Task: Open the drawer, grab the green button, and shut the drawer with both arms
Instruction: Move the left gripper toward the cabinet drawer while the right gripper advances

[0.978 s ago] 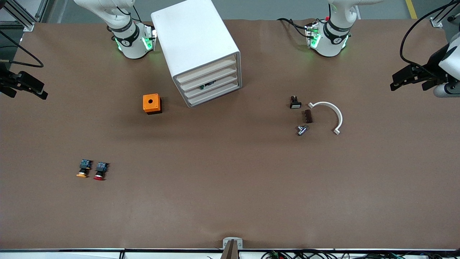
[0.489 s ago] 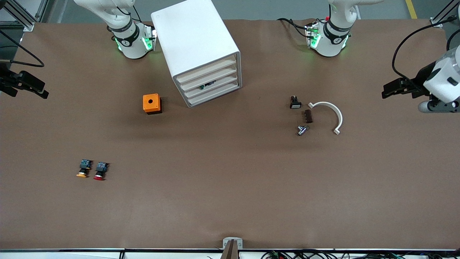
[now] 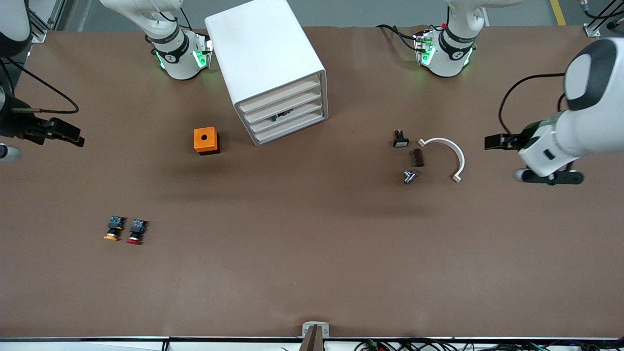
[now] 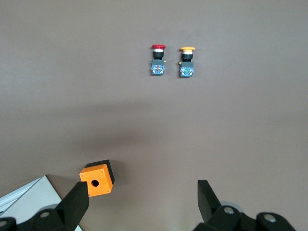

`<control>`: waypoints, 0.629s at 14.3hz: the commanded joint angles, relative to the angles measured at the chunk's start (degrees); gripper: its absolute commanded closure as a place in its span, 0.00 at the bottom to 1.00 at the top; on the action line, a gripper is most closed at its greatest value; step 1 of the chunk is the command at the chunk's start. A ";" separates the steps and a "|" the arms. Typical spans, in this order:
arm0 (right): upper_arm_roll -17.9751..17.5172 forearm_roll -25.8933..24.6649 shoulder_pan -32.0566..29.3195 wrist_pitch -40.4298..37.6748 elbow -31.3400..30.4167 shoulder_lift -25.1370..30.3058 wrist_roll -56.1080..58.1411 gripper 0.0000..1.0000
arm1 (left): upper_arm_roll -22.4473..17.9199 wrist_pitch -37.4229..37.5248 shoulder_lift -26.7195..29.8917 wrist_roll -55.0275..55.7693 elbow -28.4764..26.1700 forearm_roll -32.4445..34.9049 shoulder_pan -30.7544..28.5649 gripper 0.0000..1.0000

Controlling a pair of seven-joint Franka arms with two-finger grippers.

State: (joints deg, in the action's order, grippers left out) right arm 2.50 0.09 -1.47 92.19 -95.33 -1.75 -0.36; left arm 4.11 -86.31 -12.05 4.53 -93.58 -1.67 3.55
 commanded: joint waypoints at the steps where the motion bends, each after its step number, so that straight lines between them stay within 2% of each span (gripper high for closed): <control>1: -0.04 0.09 0.59 -0.70 0.85 -2.20 -0.78 0.00 | 0.11 0.88 -2.79 5.38 1.82 0.27 3.64 0.00; 3: -0.04 -0.61 2.08 -0.70 0.93 -3.43 -0.25 0.00 | 0.11 0.88 -4.46 9.60 2.09 -0.08 6.45 0.00; 5: 0.05 -1.31 2.87 -0.87 0.93 -5.45 -0.51 0.00 | 0.11 0.88 -6.92 17.49 3.57 -4.63 7.86 0.00; 9: -0.04 -1.41 2.79 -1.05 3.65 -11.16 0.01 0.00 | 0.02 0.01 -15.61 34.46 8.85 -12.46 12.87 0.00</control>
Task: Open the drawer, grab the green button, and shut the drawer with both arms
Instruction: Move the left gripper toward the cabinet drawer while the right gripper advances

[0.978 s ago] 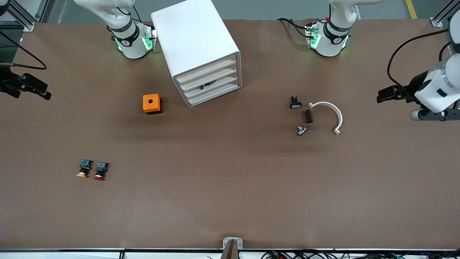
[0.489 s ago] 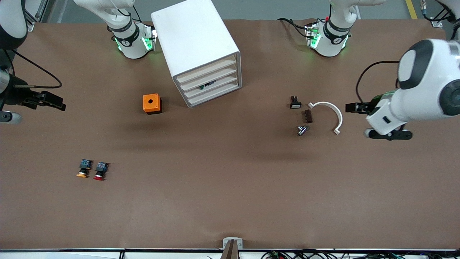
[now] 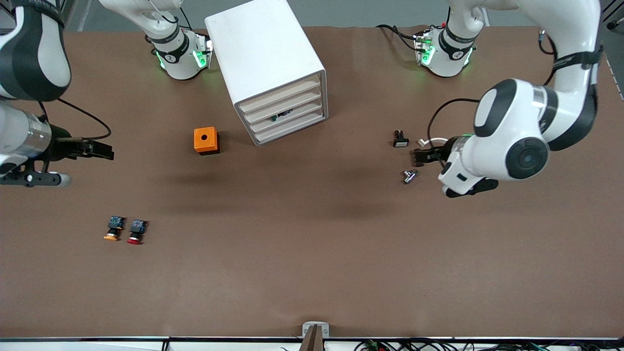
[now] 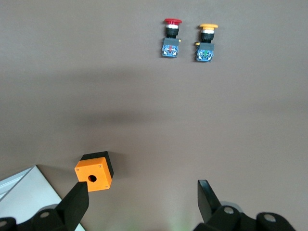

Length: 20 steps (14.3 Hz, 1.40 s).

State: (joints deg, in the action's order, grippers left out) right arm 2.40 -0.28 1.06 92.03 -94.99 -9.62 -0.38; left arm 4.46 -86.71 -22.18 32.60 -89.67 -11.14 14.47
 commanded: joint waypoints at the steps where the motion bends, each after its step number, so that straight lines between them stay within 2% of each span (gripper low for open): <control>1: 0.06 -0.95 0.43 -0.71 3.75 -4.26 -0.41 0.00 | -0.24 -0.13 -7.59 11.12 5.03 -6.06 2.75 0.00; 5: 0.06 1.68 2.19 1.49 4.63 -7.95 -2.42 0.00 | -0.24 -5.30 -15.50 30.11 5.81 -16.71 4.95 0.00; 10: -0.03 1.95 8.25 0.79 6.47 -8.22 -22.35 0.00 | 1.52 -8.30 -23.77 49.36 8.01 -24.61 5.22 0.00; 12: -0.12 2.47 9.92 -0.78 6.92 -8.22 -28.16 0.00 | 3.79 -8.30 -25.62 57.71 8.01 -28.92 4.61 0.00; 15: -0.03 9.74 10.54 -3.87 8.41 -8.22 -35.37 0.00 | 6.26 -8.22 -27.65 68.80 8.28 -33.84 4.43 0.00; 20: 0.06 19.42 9.84 -3.17 8.41 -8.66 -43.64 0.00 | 9.86 -7.95 -30.11 82.34 8.54 -37.64 4.43 0.00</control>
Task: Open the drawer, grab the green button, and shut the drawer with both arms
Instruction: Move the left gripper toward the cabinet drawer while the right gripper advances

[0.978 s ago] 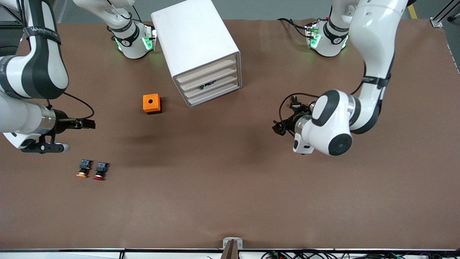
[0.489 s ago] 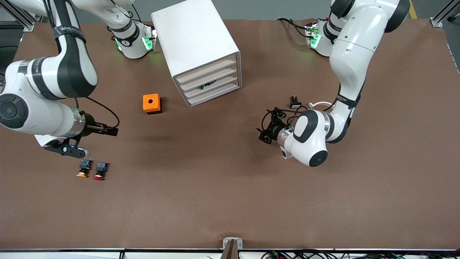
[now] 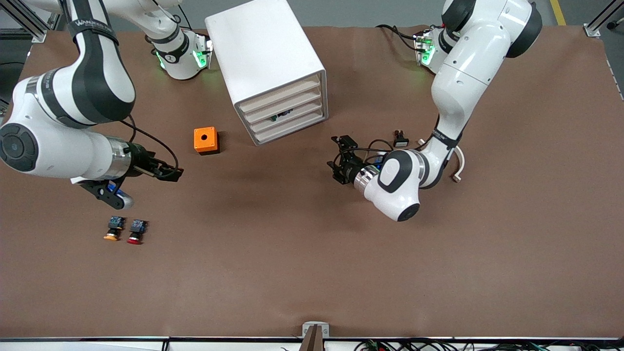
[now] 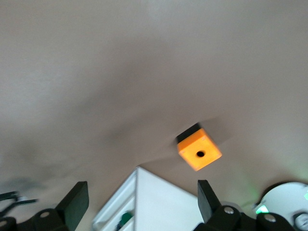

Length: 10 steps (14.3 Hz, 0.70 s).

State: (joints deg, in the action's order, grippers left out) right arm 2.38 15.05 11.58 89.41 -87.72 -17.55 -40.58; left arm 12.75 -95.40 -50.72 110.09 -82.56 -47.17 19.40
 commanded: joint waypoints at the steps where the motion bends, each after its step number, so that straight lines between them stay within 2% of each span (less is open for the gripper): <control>1: 0.08 5.33 -0.77 -0.47 1.15 -0.82 -4.24 0.00 | 2.19 0.74 -2.18 7.14 1.43 -2.05 -0.42 0.00; 5: 0.08 5.61 0.11 1.73 1.49 -0.73 -10.91 0.00 | 4.30 0.92 -4.12 13.04 1.35 -3.98 0.20 0.02; 7: 0.08 5.61 0.55 1.82 1.67 -0.73 -12.15 0.00 | 5.44 1.09 -4.73 13.92 1.08 -4.16 0.29 0.26; 10: 0.08 5.34 0.73 3.04 2.11 -0.73 -12.16 0.00 | 7.64 1.88 -6.67 14.01 0.64 -4.16 0.37 0.49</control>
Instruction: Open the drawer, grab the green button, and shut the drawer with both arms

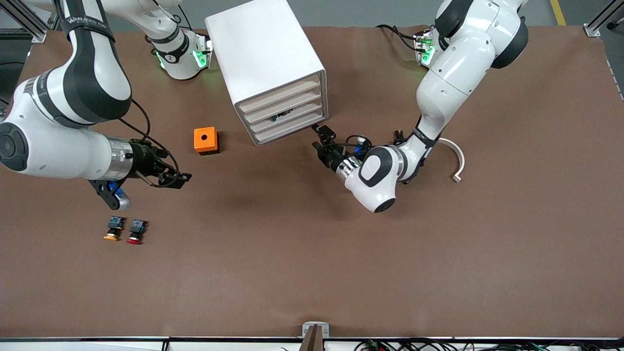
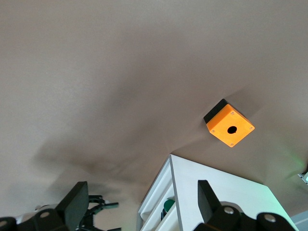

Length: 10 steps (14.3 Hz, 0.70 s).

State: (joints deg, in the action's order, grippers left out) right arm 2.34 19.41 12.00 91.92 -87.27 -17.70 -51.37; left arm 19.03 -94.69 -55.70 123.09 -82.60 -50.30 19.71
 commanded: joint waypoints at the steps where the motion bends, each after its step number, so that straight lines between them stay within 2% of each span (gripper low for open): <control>1: 0.03 0.72 0.40 1.50 1.92 -0.58 -1.36 0.00 | 1.71 2.22 -2.12 1.01 0.51 -1.03 0.32 0.50; 4: 0.12 0.11 2.50 4.05 2.01 -0.49 -1.36 0.00 | 1.80 5.30 -2.22 1.01 -0.98 -1.03 1.55 0.50; 10: 0.12 0.11 4.09 4.23 2.63 -0.58 -4.70 0.00 | 1.80 5.83 -2.74 1.10 -2.75 -1.12 3.22 0.50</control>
State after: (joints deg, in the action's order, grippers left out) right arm 2.16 19.39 15.67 96.34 -85.97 -17.70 -54.83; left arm 20.68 -89.40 -58.15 123.26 -85.21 -50.30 22.02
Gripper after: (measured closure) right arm 0.000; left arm 0.498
